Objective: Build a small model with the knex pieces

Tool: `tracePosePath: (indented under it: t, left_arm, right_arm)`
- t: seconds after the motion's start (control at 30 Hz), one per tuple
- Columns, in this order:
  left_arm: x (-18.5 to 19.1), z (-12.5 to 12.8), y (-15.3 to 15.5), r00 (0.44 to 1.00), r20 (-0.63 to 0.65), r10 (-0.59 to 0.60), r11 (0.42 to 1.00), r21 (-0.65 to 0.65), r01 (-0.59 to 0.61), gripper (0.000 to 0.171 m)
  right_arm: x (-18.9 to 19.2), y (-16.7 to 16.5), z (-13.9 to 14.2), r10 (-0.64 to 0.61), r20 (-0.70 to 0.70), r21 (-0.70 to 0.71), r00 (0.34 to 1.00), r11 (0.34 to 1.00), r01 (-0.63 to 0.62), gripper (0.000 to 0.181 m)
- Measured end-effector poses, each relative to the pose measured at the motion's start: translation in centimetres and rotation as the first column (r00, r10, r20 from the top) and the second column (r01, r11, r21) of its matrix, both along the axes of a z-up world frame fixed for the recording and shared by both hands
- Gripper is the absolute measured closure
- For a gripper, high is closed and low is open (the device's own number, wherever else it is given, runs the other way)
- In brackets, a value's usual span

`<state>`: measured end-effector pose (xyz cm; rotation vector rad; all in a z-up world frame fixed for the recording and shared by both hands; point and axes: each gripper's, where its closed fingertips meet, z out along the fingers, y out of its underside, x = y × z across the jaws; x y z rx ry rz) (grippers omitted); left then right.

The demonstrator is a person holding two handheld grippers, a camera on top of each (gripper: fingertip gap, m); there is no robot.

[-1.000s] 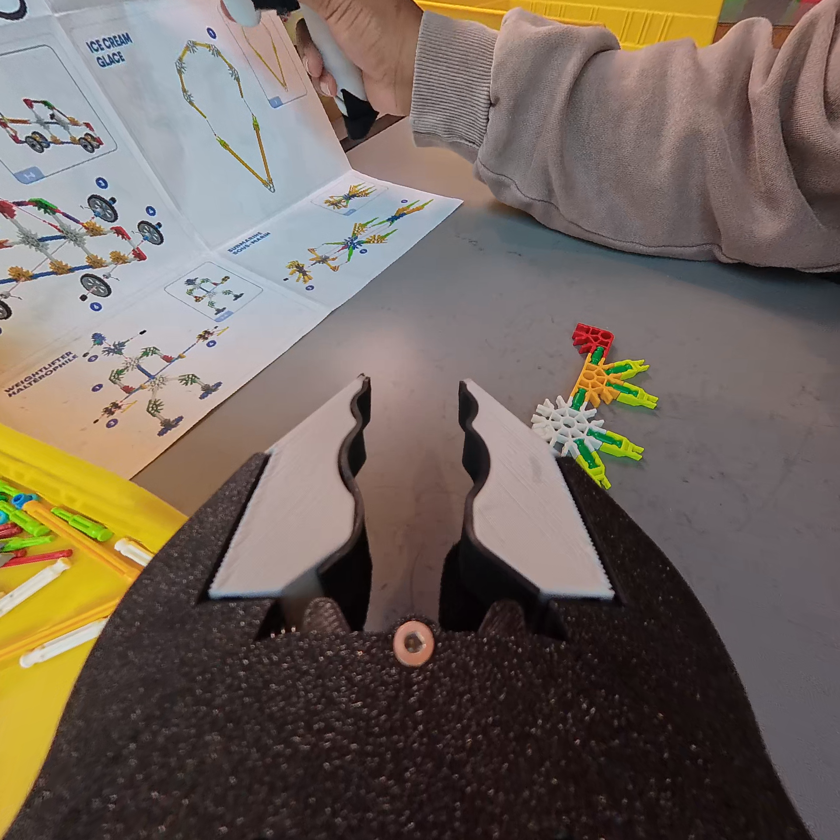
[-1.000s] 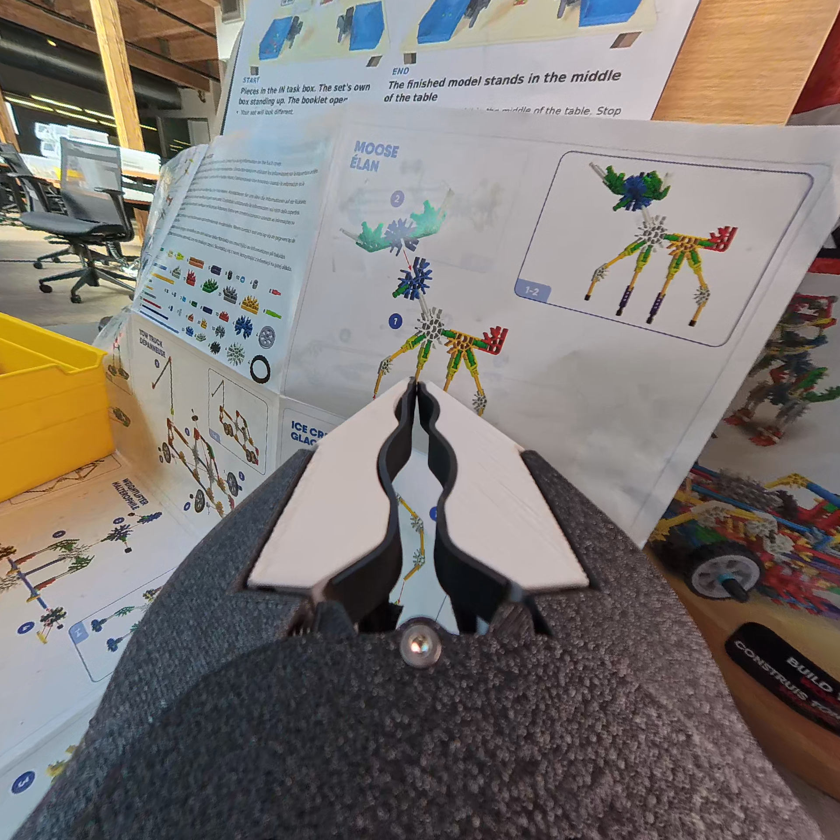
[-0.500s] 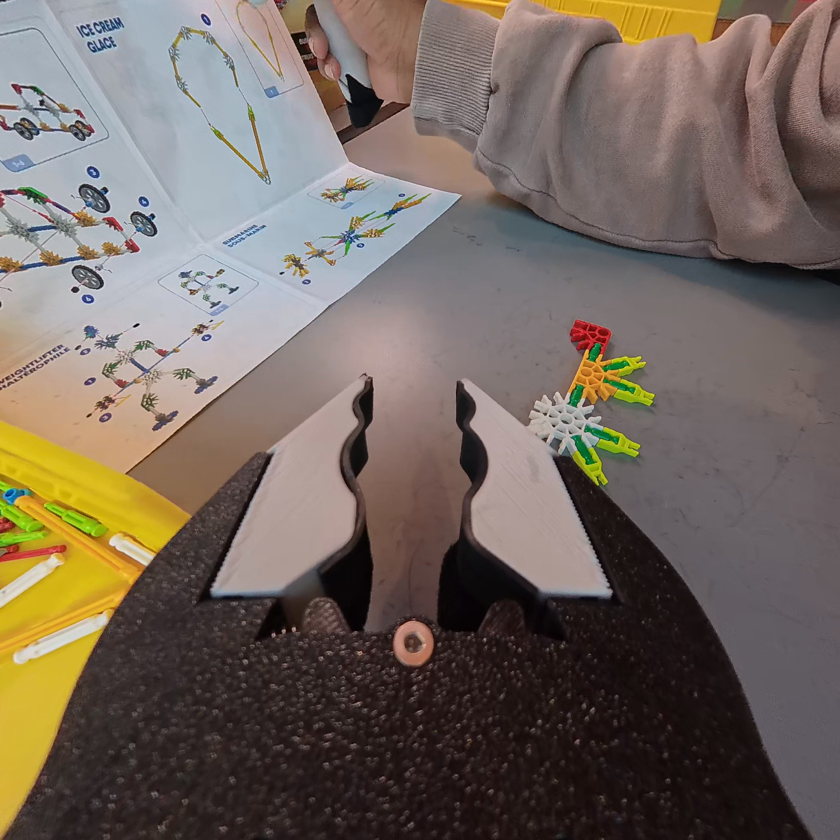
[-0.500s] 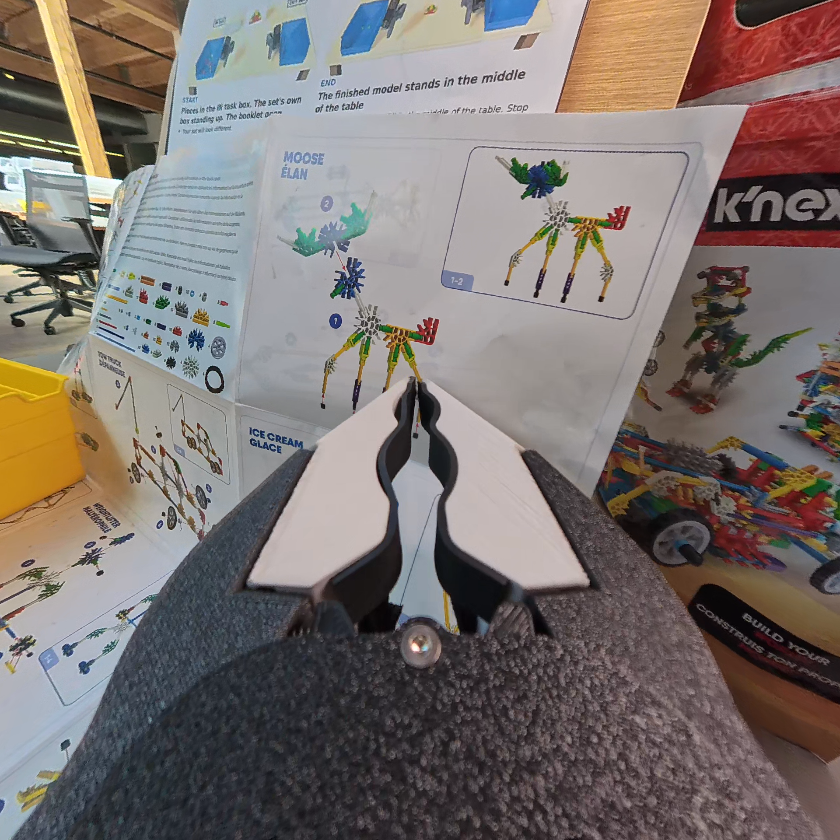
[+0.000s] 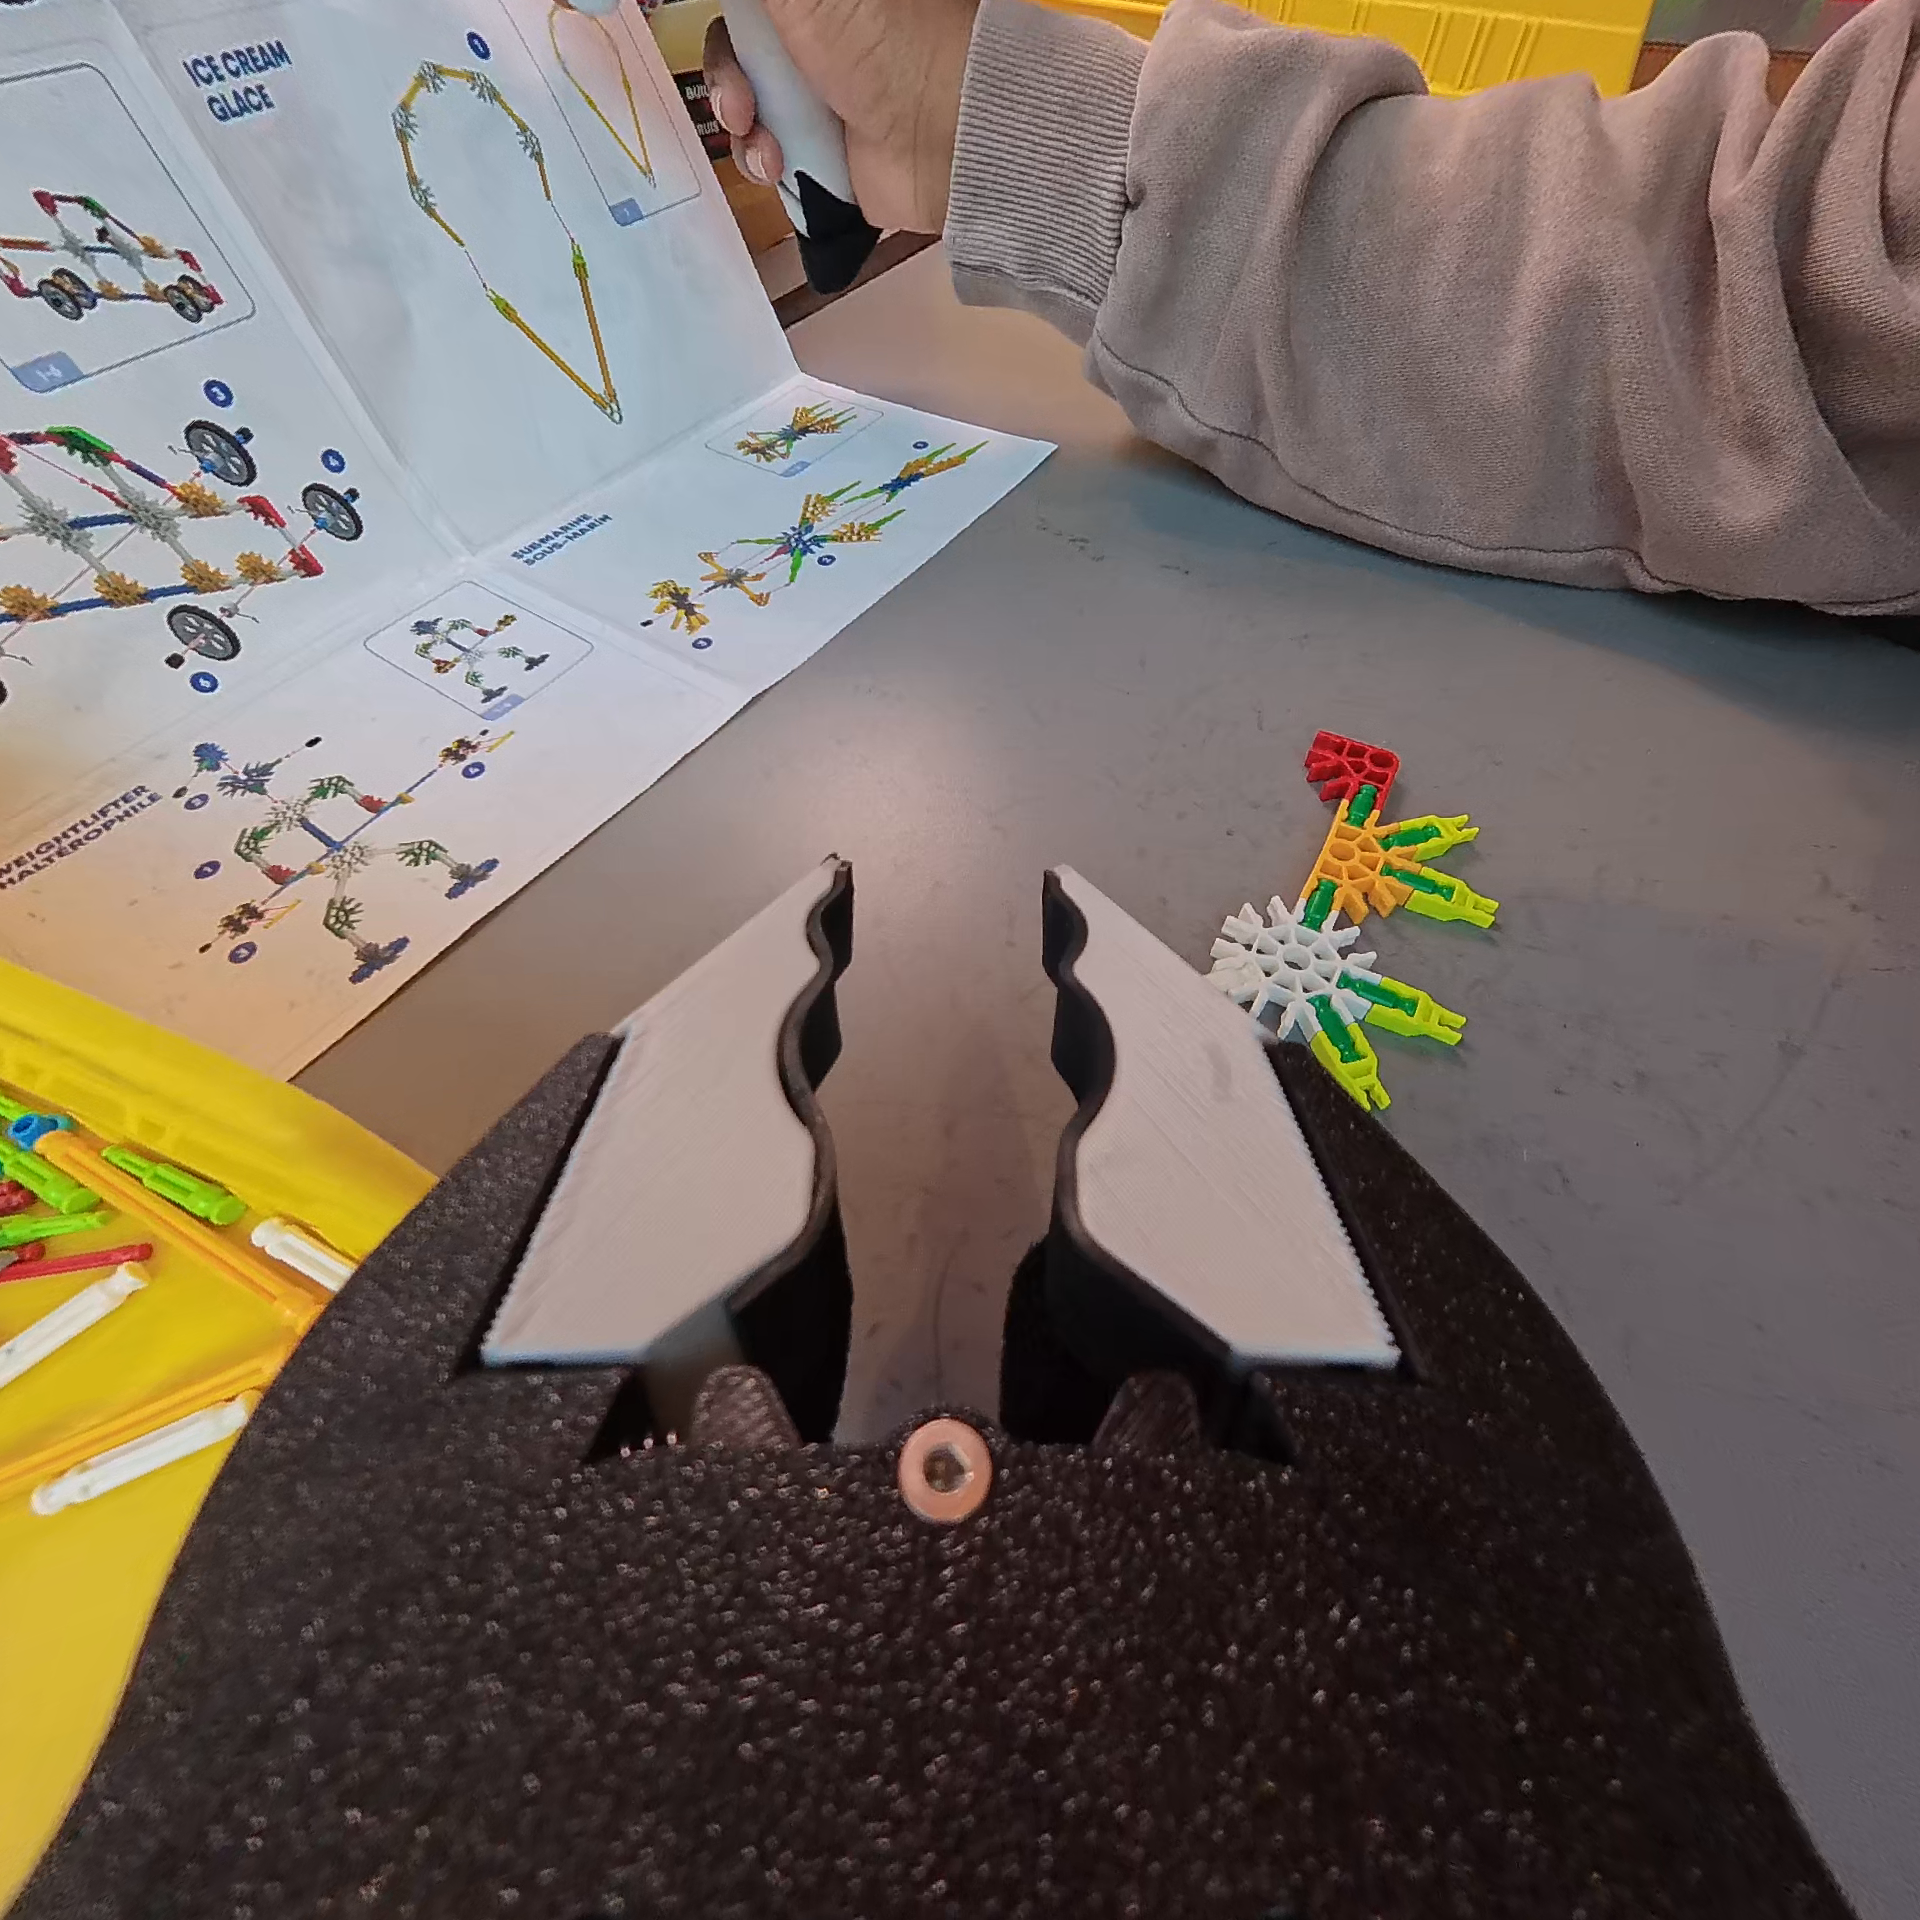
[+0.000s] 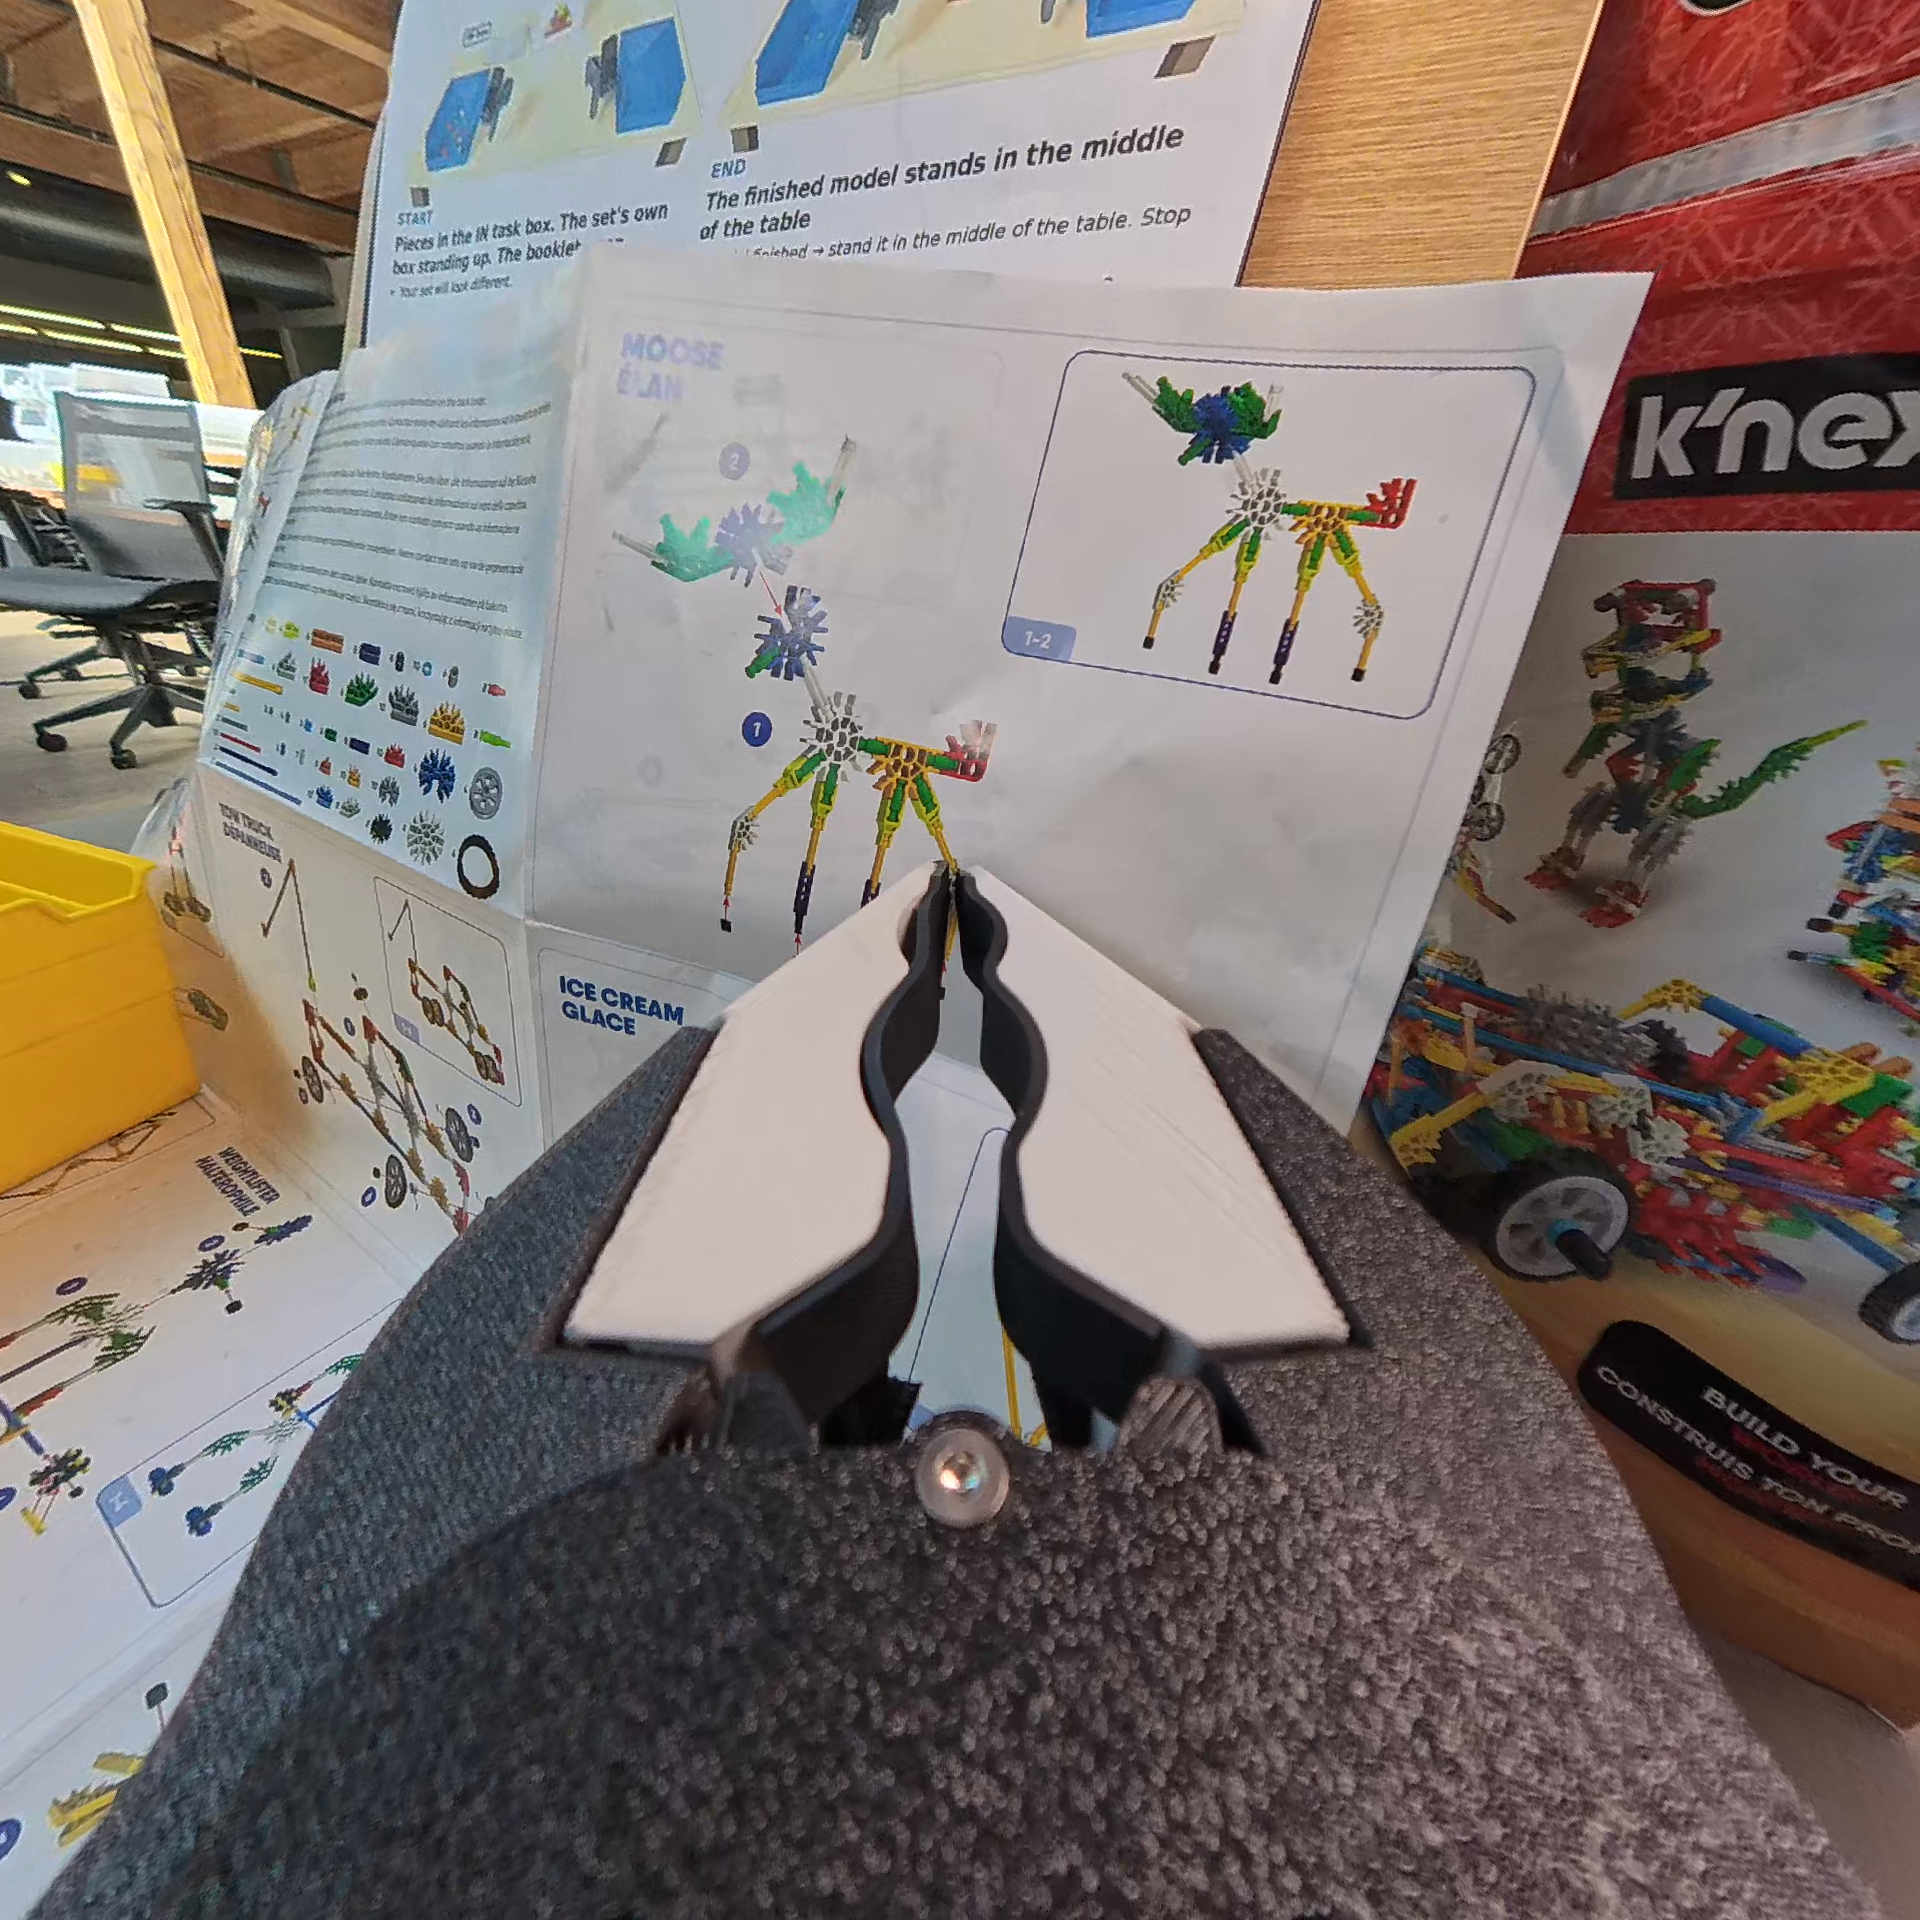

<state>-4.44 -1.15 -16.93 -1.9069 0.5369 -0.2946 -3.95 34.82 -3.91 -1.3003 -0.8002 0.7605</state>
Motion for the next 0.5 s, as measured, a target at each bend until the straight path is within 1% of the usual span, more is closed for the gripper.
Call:
tracePosePath:
  t: [0.5]
  left_arm:
    - [0.02,0.03,-0.01,1.000,0.001,0.000,1.000,0.001,0.000,0.135]
  right_arm:
    - [0.31,0.21,0.20,0.003,-0.022,-0.020,1.000,1.000,-0.003,0.180]
